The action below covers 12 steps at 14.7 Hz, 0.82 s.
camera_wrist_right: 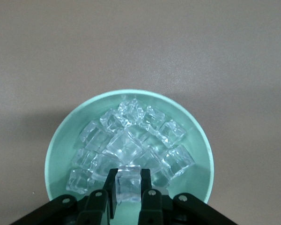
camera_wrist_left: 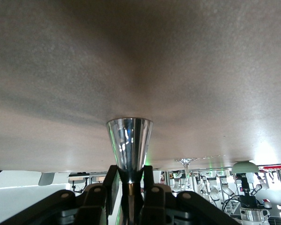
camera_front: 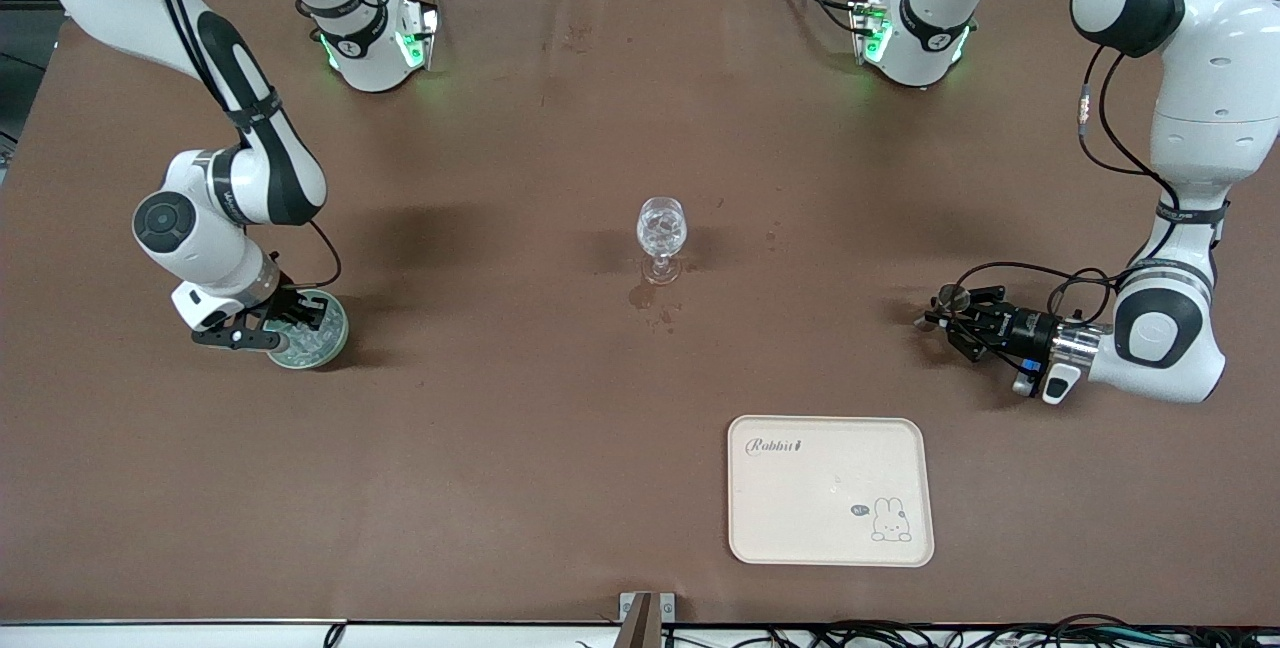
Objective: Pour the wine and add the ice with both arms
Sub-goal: 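Grasp an ice cube with the right gripper while the left gripper lifts the jigger, then carry the jigger to the glass with the left gripper while the right gripper lifts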
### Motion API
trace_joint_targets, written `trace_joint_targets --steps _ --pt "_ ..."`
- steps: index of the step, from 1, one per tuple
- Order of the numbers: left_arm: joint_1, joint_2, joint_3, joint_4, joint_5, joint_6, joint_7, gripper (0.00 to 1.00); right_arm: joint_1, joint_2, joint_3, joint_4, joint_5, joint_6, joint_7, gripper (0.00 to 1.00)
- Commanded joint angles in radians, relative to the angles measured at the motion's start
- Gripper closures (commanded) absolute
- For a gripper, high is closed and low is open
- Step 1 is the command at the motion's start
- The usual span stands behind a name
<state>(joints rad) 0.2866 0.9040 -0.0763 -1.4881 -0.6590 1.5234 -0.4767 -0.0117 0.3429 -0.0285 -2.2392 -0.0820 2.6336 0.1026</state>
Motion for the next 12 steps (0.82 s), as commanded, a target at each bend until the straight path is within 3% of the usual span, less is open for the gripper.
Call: trace_joint_targets --steps 1,5,9,12 --pt "0.003 -0.005 0.003 0.005 -0.021 -0.025 -0.016 0.78 -0.01 -0.008 0.005 0.036 -0.016 -0.035 0.003 0.99" --pt "-0.001 -0.008 0.001 0.008 -0.057 -0.028 -0.04 0.99 -0.013 -0.08 -0.001 0.131 -0.01 -0.234 0.005 1.0" --pt "0.003 -0.03 -0.04 0.014 -0.083 -0.031 -0.095 0.99 -0.025 -0.139 0.001 0.289 -0.001 -0.504 0.005 1.0" --pt "-0.01 -0.08 -0.097 0.018 -0.085 -0.028 -0.175 1.0 -0.033 -0.198 -0.002 0.345 0.001 -0.596 0.003 1.0"
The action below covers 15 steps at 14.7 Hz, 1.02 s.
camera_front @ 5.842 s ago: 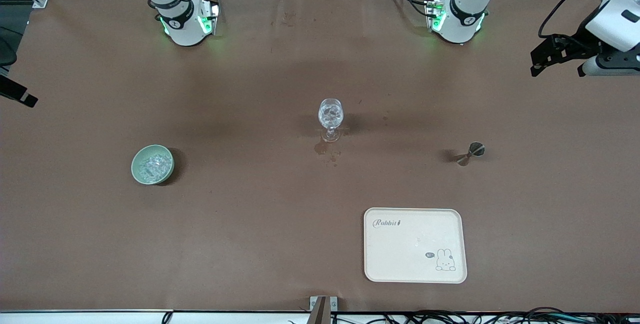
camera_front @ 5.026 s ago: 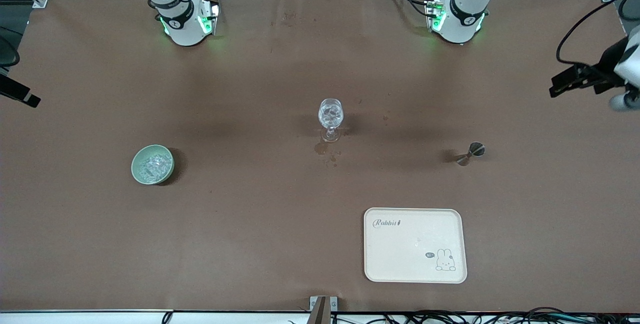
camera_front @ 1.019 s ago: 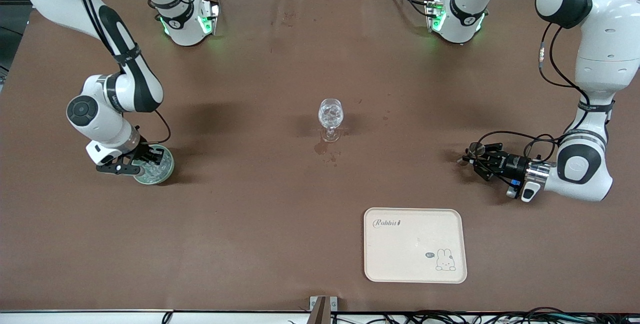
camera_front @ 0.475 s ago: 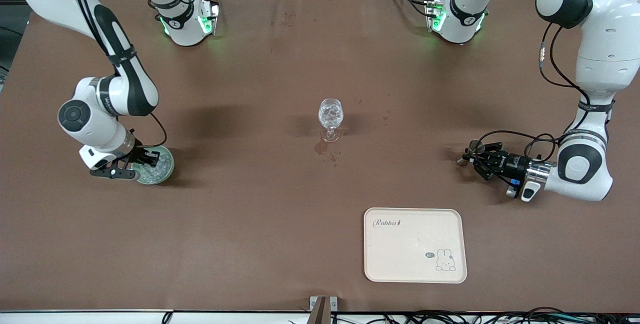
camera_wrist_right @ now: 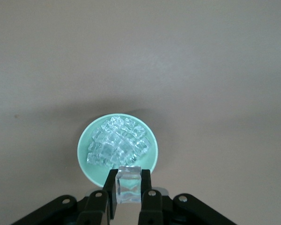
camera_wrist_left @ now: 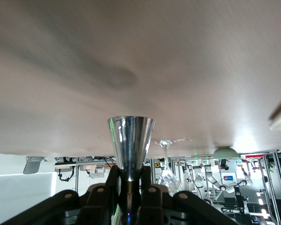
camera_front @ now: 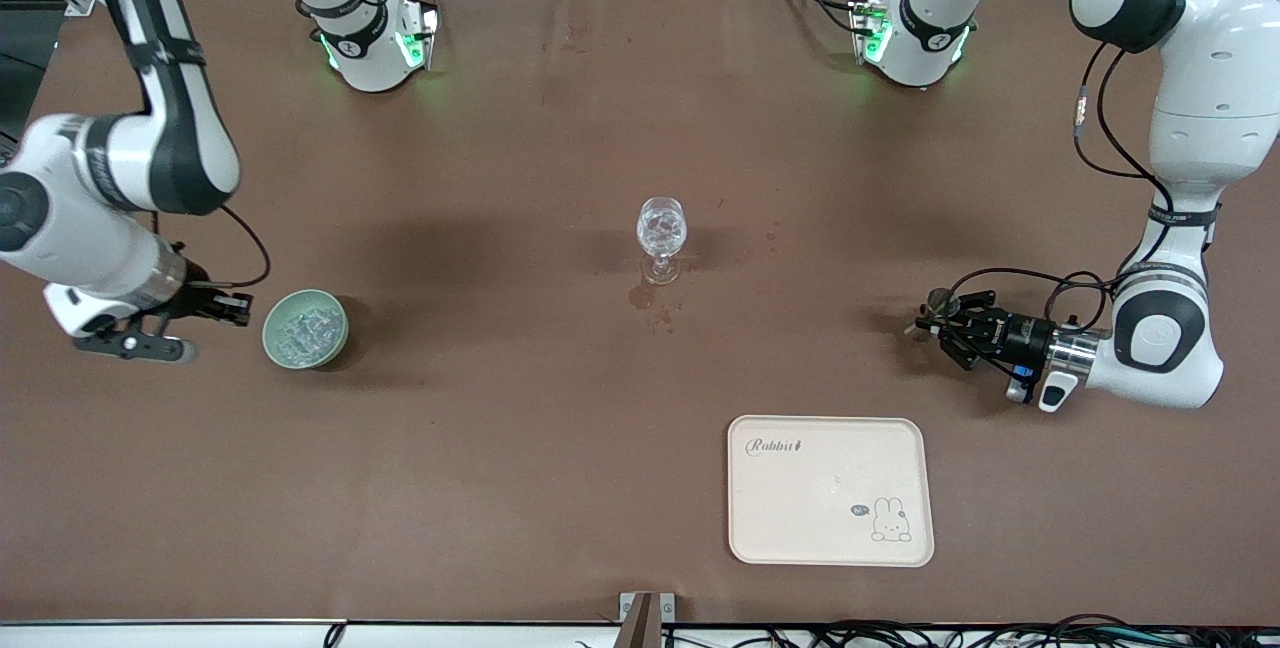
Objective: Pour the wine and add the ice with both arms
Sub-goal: 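Carry the jigger to the glass with the left gripper while the right gripper lifts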
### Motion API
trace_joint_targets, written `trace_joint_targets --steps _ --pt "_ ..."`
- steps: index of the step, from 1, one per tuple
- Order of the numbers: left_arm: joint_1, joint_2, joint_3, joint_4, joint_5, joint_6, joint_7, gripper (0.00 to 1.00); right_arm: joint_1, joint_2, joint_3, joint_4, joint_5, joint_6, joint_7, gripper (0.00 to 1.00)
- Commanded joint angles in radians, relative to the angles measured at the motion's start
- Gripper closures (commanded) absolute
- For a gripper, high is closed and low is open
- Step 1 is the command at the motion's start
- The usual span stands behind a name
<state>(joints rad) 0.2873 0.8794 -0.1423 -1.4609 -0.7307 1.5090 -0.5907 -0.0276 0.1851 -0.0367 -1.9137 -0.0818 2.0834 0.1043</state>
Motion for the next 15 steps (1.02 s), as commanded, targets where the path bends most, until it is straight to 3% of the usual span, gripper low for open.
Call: trace_joint_targets --steps 1,6,9,12,15 --pt "-0.019 -0.071 -0.058 -0.009 -0.015 -0.004 -0.125 1.0 -0.029 -0.064 0.006 0.053 0.005 -0.093 0.002 1.0" --pt "-0.039 -0.166 -0.224 -0.03 -0.013 0.078 -0.328 1.0 -0.031 -0.078 -0.015 0.327 0.073 -0.431 -0.005 1.0" --pt "-0.068 -0.25 -0.283 -0.096 -0.013 0.14 -0.389 1.0 -0.035 -0.076 -0.012 0.456 0.086 -0.58 -0.008 1.0" --pt "-0.128 -0.364 -0.313 -0.185 -0.013 0.256 -0.476 1.0 -0.035 -0.117 -0.014 0.51 0.148 -0.649 -0.008 1.0" --pt "-0.236 -0.436 -0.315 -0.191 0.007 0.295 -0.616 1.0 -0.041 -0.133 -0.017 0.492 0.151 -0.658 -0.049 1.0"
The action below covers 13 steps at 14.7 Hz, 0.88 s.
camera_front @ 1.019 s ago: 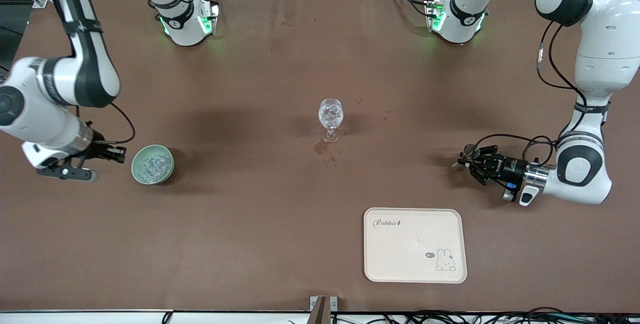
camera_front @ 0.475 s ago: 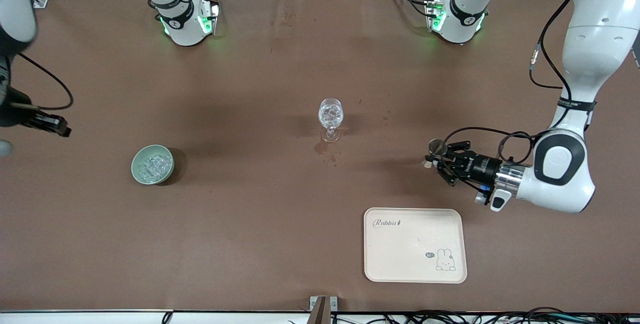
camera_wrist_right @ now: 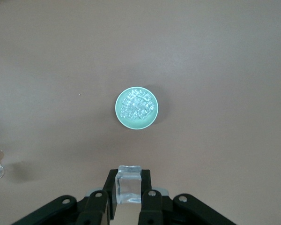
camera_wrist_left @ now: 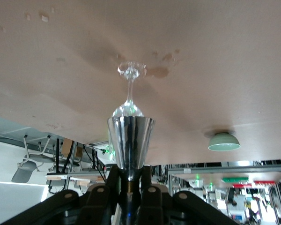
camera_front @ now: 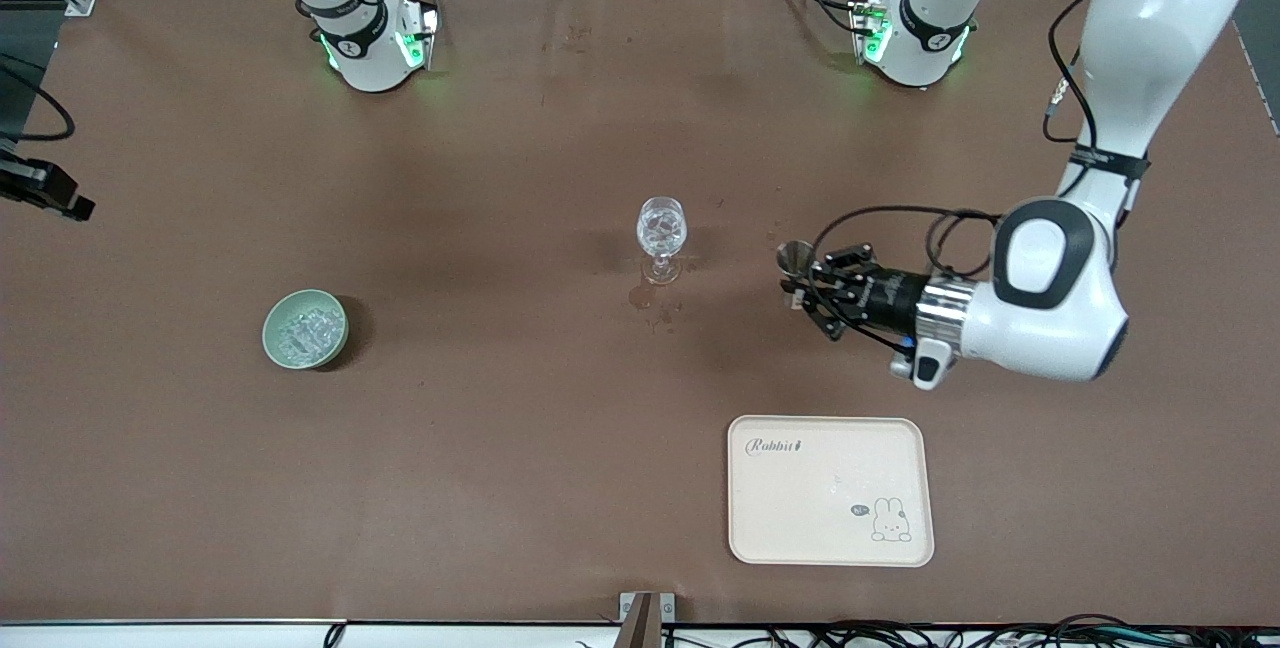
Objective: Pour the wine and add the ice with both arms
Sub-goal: 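Carry the jigger to the glass with the left gripper while the right gripper lifts, then tilt the jigger over the wine glass with the left gripper to pour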
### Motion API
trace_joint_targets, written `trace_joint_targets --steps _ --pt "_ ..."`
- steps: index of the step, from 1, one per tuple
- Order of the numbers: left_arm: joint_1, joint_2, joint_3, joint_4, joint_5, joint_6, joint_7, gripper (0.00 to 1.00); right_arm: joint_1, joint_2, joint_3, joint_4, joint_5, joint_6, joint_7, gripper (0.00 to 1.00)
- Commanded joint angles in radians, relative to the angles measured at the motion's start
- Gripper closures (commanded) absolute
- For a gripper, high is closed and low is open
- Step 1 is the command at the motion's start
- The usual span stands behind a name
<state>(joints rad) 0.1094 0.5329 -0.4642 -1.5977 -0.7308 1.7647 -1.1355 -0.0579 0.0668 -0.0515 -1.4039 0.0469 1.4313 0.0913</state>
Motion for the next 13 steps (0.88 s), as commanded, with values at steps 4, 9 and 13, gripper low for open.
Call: trace_joint_targets --steps 4,9,13 --pt "-0.193 -0.12 0.006 -0.054 0.187 0.137 -0.321 1.0 0.044 -0.01 -0.046 -0.015 0.016 -0.008 -0.044 1.0" --pt "-0.292 -0.128 0.007 -0.039 0.382 0.16 -0.487 1.0 0.041 -0.01 -0.045 -0.017 0.019 -0.011 -0.033 1.0" --pt "-0.362 -0.131 0.002 -0.025 0.572 0.159 -0.639 1.0 0.041 -0.01 -0.045 -0.017 0.021 -0.011 -0.039 0.99"
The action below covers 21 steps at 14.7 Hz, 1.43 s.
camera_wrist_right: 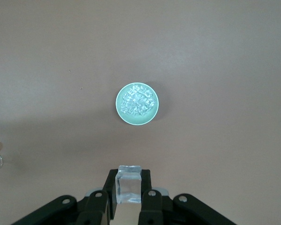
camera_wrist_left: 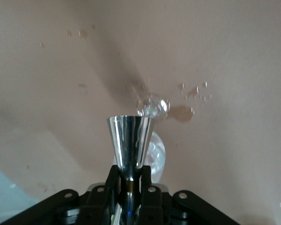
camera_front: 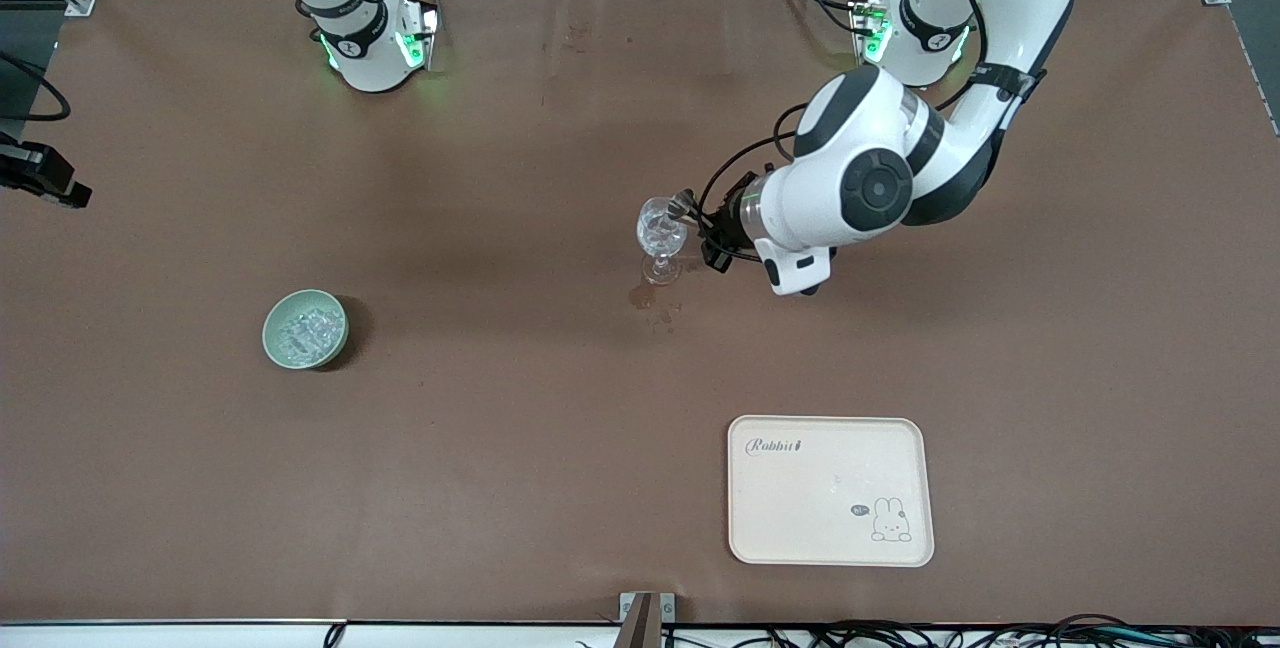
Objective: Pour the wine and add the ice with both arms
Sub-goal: 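Tilt the jigger over the wine glass with the left gripper to pour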
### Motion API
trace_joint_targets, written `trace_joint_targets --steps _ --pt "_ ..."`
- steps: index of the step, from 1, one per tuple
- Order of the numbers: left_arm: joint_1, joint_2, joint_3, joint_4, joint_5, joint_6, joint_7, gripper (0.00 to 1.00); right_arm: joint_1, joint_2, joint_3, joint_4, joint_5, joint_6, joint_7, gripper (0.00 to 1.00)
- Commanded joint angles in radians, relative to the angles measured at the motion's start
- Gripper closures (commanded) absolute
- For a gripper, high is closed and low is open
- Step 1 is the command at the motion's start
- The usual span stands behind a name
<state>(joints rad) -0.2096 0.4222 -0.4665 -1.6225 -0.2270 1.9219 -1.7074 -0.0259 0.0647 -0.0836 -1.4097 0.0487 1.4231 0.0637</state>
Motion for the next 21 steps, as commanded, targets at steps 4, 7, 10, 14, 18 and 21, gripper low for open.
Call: trace_joint_targets --steps 4,7,10,14,18,21 --pt "-0.102 -0.016 0.005 -0.004 0.198 0.002 -0.165 1.0 0.012 -0.008 -0.013 -0.011 0.019 -0.003 -0.005 0.99" --pt "-0.123 -0.016 0.005 -0.007 0.279 -0.007 -0.224 1.0 0.011 -0.008 -0.013 -0.011 0.02 -0.003 -0.005 0.99" --pt "-0.142 -0.011 0.005 0.0 0.362 -0.008 -0.297 1.0 0.011 -0.008 -0.013 -0.011 0.02 -0.004 -0.004 0.99" --pt "-0.186 0.003 0.008 0.001 0.458 -0.011 -0.331 1.0 0.011 -0.008 -0.013 -0.011 0.02 -0.012 -0.002 0.99" --pt "-0.212 0.001 0.008 0.003 0.572 -0.066 -0.328 1.0 0.011 -0.008 -0.013 -0.011 0.02 -0.013 -0.001 0.99" --pt "-0.241 0.007 0.008 0.001 0.641 -0.075 -0.33 1.0 0.012 -0.008 -0.013 -0.011 0.02 -0.013 0.001 0.99"
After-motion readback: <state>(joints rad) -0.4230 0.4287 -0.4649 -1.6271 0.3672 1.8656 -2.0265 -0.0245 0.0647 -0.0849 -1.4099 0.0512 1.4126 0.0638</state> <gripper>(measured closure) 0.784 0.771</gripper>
